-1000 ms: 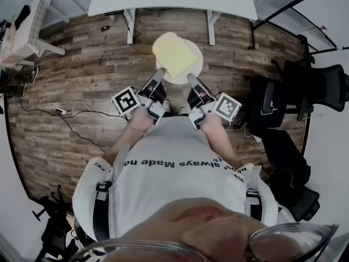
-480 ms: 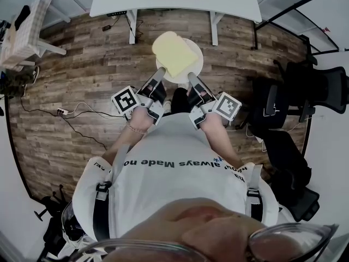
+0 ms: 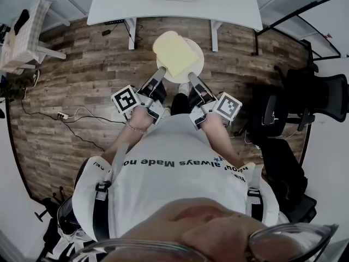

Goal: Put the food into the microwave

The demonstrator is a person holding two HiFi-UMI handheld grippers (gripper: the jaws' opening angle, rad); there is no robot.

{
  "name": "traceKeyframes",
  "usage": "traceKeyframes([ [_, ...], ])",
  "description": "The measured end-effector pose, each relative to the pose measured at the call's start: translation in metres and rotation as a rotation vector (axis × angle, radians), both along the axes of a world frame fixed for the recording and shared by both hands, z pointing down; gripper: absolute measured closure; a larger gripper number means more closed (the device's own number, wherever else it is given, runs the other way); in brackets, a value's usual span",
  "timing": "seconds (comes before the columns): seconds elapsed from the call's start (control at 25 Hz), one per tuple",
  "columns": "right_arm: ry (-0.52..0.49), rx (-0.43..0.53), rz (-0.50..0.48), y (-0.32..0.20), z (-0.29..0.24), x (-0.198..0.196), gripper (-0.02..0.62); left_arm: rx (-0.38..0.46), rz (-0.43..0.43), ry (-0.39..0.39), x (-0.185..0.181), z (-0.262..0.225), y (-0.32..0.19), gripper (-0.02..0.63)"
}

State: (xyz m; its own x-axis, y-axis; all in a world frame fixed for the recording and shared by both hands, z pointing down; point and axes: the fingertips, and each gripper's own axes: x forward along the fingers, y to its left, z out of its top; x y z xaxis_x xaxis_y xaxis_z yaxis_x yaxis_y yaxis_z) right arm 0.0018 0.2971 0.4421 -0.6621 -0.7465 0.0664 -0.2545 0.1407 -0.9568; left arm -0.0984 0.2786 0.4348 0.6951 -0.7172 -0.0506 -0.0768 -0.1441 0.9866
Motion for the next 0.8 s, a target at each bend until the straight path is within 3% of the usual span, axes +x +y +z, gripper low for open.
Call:
traceKeyframes([
  [0.8, -0.008, -0.006, -0.032, -0.154, 0.000, 0.084, 0.572, -0.023, -0.030, -0.005, 0.084, -0.002, -0.151, 0.588],
])
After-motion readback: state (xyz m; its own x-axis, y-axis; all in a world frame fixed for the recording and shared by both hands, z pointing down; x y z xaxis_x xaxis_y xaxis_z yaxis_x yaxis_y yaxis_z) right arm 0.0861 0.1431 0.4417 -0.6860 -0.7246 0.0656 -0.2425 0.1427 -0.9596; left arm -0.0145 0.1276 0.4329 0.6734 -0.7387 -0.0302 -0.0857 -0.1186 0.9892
